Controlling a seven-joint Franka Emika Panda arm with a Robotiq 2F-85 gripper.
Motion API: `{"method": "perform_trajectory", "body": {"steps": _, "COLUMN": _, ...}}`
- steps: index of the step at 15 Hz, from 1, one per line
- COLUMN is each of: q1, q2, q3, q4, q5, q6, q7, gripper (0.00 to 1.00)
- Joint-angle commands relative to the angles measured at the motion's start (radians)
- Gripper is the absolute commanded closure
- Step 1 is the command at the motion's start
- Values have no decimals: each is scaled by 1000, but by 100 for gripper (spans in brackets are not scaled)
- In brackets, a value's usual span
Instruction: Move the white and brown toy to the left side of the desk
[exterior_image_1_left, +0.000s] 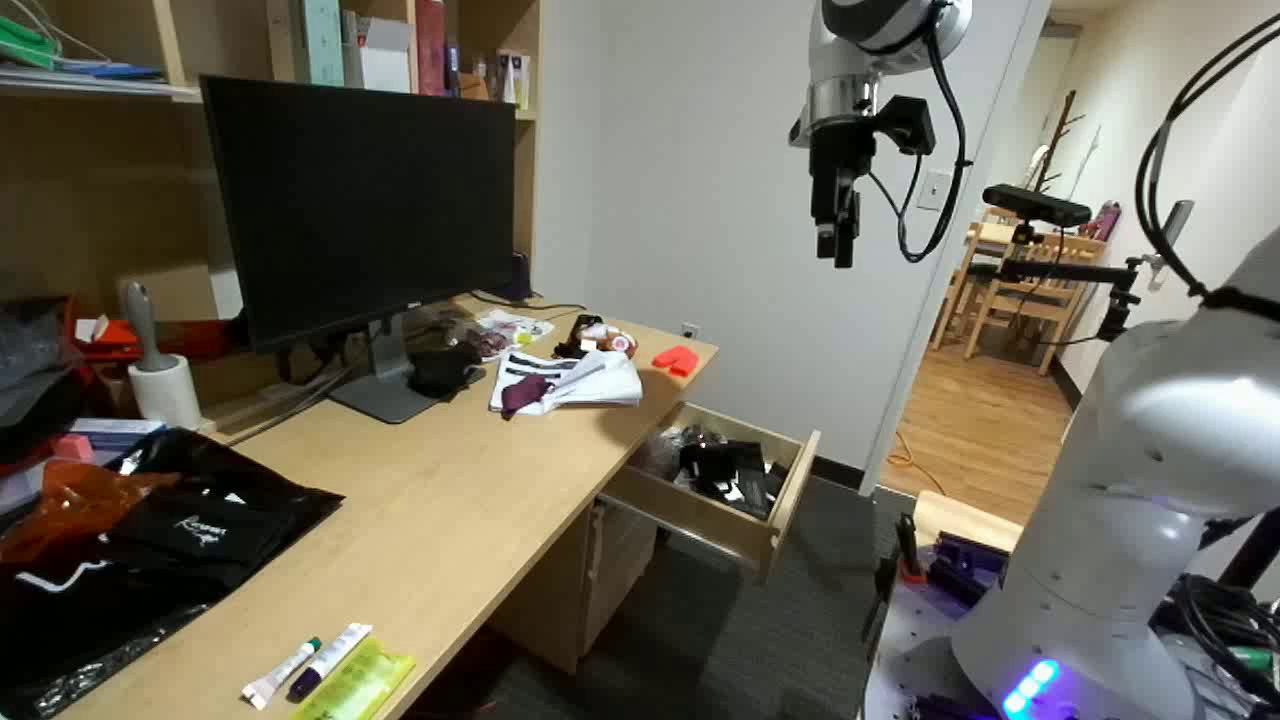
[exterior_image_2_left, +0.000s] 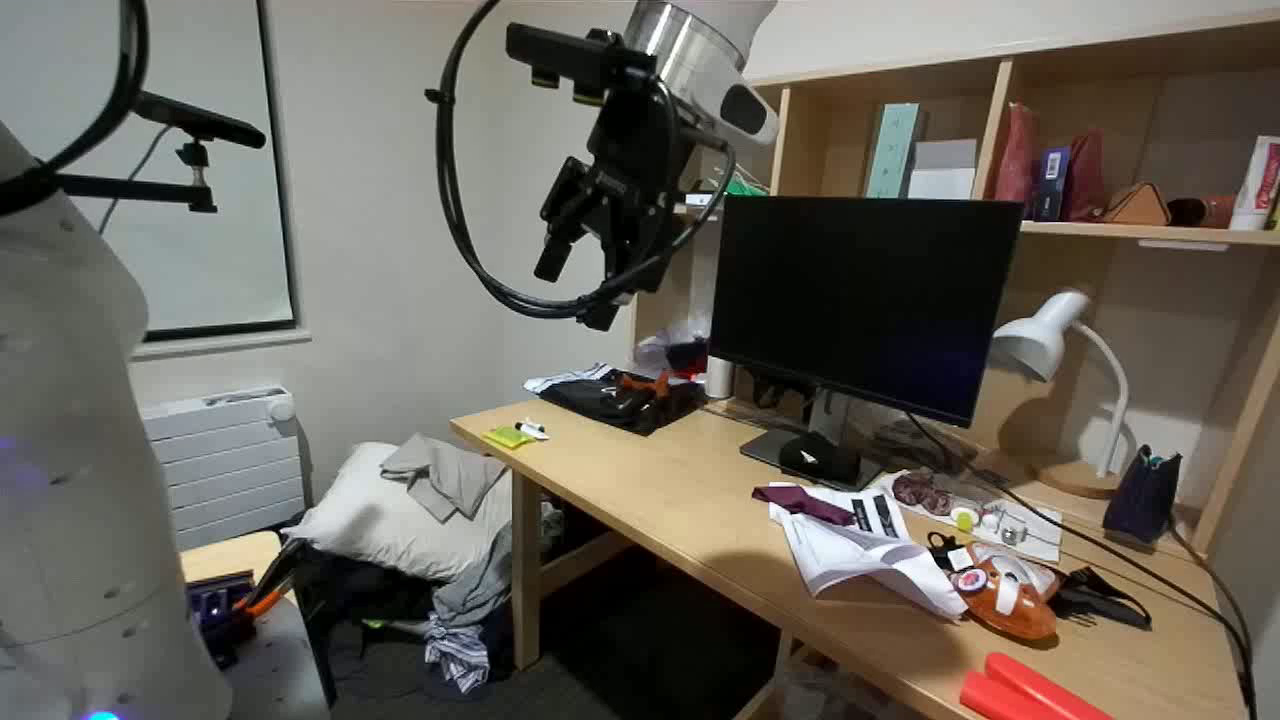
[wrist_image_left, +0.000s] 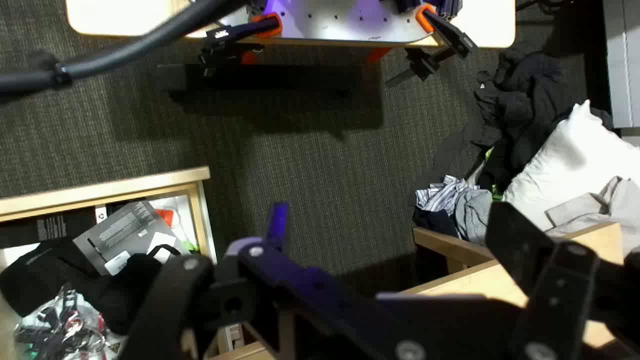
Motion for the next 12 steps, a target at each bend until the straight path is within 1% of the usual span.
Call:
{"method": "perform_trajectory", "body": {"steps": 1, "q1": -34, "q2": 5, "q3": 29, "q4": 2, "q5": 8, "q6": -2, "q7": -10, "gripper": 0}}
{"method": "perform_trajectory", "body": {"steps": 3, "q1": -30, "q2": 91, "q3": 24, "q4": 71, "q5": 59, "q6": -36, "q7": 21, "gripper": 0}}
{"method": "perform_trajectory", "body": {"steps": 7, "q1": -40, "q2": 312, "q3": 31, "q4": 232, "q5": 165, "q6": -28, "q7": 139, "gripper": 0}}
{"method": "perform_trajectory", "body": {"steps": 8, "q1": -6, "q2": 372, "q3": -3, "q4": 279, "q5": 182, "q6": -15, "q7": 190, "gripper": 0}}
{"method": "perform_trajectory", "body": {"steps": 9, "q1": -53, "q2": 432, "q3": 36, "q4": 329, "q5": 207, "q6": -21, "q7": 215, "gripper": 0}}
{"method": "perform_trajectory", "body": {"steps": 12, "q1": -102, "q2": 625, "q3": 45, "q4": 510, "q5": 252, "q6": -9, "q7": 328, "gripper": 0}}
